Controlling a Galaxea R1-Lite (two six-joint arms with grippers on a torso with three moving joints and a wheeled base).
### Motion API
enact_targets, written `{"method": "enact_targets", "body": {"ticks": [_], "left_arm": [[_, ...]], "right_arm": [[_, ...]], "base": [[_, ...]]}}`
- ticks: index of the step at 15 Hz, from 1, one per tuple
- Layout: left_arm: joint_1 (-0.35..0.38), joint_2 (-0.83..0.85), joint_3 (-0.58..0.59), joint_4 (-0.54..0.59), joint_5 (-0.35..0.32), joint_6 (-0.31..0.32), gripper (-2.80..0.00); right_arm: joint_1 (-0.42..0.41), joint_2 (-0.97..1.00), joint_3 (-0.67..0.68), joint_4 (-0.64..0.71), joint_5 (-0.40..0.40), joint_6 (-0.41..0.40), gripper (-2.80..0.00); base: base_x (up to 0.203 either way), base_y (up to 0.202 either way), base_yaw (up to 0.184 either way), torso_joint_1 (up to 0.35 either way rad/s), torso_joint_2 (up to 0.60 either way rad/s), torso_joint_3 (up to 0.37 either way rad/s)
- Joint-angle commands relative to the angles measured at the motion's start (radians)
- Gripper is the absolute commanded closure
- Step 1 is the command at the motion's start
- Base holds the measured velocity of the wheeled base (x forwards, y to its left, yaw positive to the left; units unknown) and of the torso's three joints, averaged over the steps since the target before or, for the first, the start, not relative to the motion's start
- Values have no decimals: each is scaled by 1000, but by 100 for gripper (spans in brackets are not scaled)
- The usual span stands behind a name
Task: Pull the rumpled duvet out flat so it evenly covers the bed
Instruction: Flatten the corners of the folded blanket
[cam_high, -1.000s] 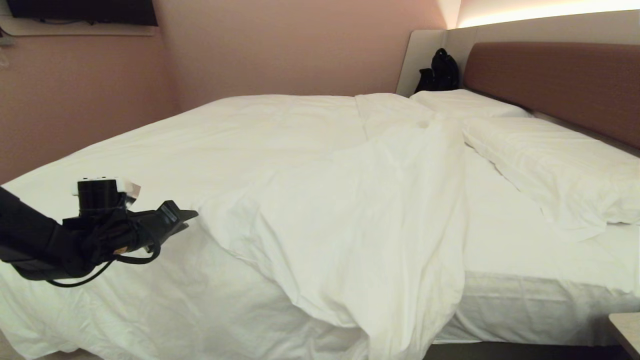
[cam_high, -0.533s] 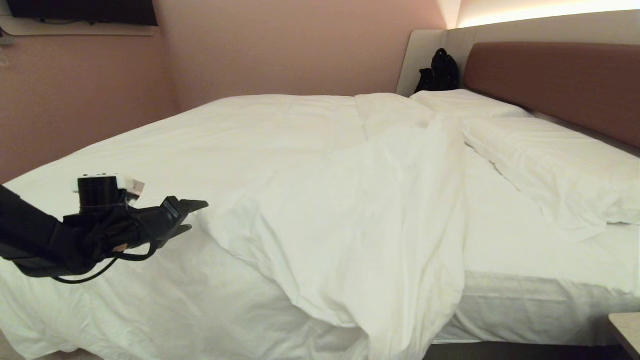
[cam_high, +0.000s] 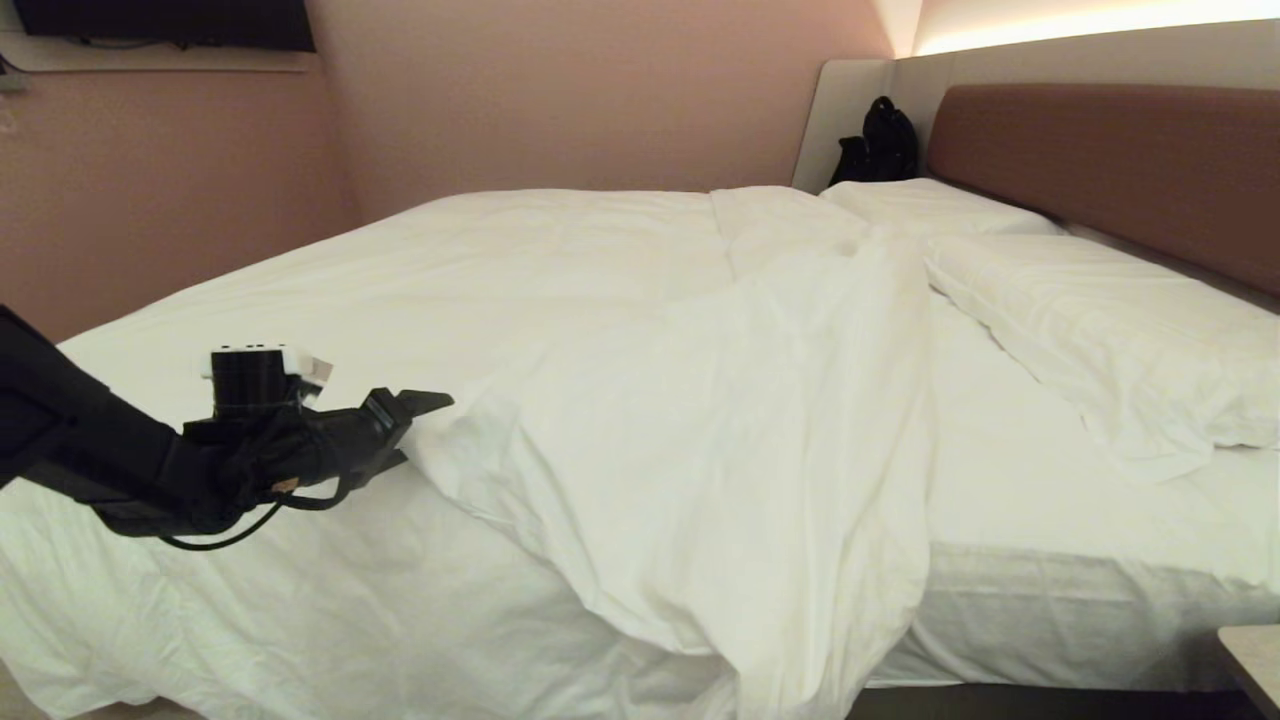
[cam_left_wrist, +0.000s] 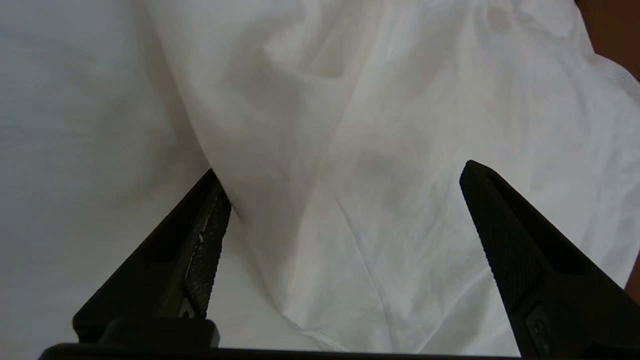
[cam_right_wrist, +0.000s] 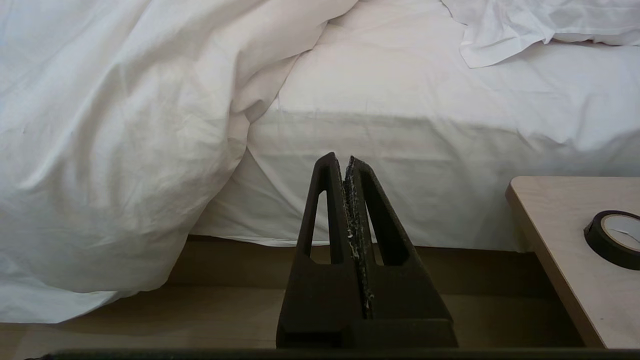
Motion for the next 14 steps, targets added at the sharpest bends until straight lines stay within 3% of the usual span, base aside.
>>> {"method": "enact_targets", "body": {"ticks": [1, 9, 14], "left_arm": [[-4, 29, -9, -5, 1, -3, -280], [-55, 75, -83, -3, 5, -20, -280], [-81, 110, -140, 8, 40, -32, -280]], "right_arm": [[0, 1, 0, -1, 0, 0, 0], [0, 1, 0, -1, 0, 0, 0], [0, 1, 0, -1, 0, 0, 0]], "base": [[0, 0, 0, 0, 0, 0], [0, 0, 0, 0, 0, 0], [0, 0, 0, 0, 0, 0]]}}
